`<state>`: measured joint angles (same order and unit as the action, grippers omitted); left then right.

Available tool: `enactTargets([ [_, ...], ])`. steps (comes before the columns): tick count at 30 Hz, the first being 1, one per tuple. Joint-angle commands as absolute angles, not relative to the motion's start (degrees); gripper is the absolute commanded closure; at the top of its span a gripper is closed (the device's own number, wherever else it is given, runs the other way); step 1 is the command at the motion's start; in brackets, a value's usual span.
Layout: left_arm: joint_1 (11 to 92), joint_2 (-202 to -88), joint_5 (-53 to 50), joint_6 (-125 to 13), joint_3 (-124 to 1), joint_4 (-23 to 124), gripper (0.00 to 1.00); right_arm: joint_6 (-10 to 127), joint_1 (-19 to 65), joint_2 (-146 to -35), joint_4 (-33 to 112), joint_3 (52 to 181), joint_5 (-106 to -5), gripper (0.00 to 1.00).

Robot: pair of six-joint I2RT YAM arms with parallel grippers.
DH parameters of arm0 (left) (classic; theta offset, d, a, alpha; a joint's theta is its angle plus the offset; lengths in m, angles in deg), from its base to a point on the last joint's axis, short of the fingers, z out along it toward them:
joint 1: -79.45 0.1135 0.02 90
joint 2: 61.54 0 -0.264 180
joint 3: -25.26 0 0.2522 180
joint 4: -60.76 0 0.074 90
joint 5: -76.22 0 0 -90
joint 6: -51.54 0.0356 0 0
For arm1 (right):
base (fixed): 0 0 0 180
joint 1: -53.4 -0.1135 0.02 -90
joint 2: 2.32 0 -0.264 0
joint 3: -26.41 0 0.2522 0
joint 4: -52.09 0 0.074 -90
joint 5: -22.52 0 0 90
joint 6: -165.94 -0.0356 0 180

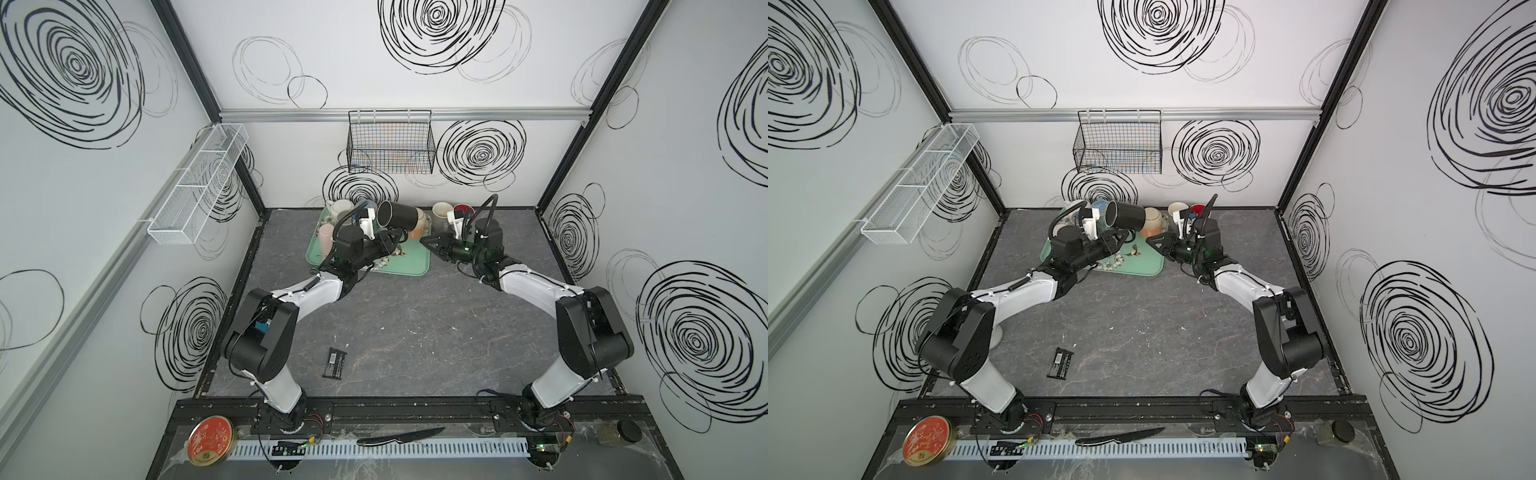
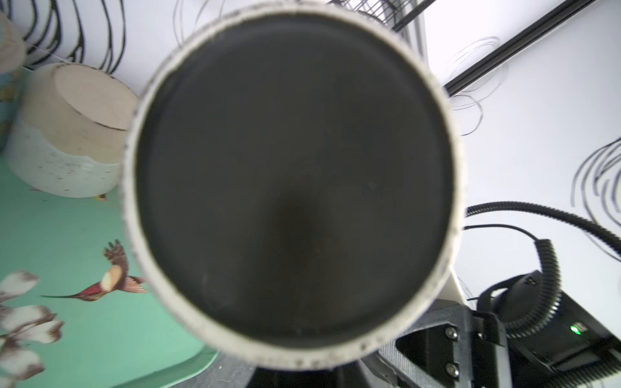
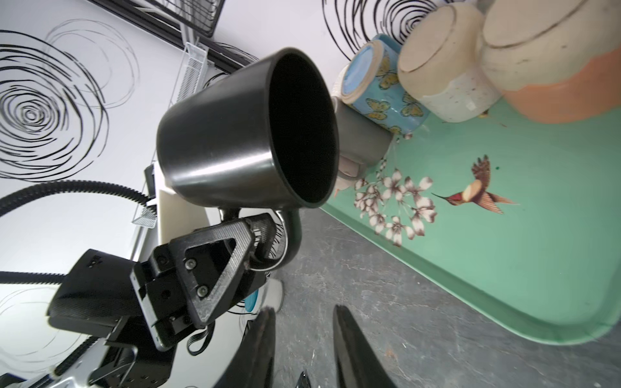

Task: Turn the mug right side up
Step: Place the mug at the top-right of the table.

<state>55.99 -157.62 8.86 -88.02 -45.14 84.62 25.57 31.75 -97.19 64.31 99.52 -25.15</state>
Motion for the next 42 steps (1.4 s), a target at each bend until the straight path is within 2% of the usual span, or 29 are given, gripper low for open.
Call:
enactTargets([
  [1,55.8,-154.1,12.5,-92.3,-45.6,100.8,1.00,24.6,31.2,-95.2,66.8,102.5,-22.3,0.65],
  [18,53.8,-154.3,15.9,-94.5,-48.1,103.5,1.00,16.8,31.3,-100.7,71.6,107.3,-18.5,0.66],
  [32,53.0,-157.4,17.3,-100.8,-49.8,110.2,1.00,3.7,31.7,-104.7,88.4,108.4,-14.1,0.73],
  [35,53.1,-158.1,17.4,-103.2,-49.7,112.8,1.00,-0.6,31.9,-105.6,94.7,108.6,-13.5,0.78],
  [38,53.3,-158.0,17.4,-103.3,-49.8,112.4,1.00,-2.9,32.1,-105.9,98.0,108.7,-13.7,0.92],
  [40,53.5,-157.5,17.3,-102.6,-49.7,111.1,0.89,-1.9,32.5,-105.2,97.0,108.7,-14.4,1.00],
  [42,53.6,-156.8,17.3,-101.4,-49.6,109.1,0.80,0.9,33.0,-104.0,93.3,108.8,-15.1,1.00],
])
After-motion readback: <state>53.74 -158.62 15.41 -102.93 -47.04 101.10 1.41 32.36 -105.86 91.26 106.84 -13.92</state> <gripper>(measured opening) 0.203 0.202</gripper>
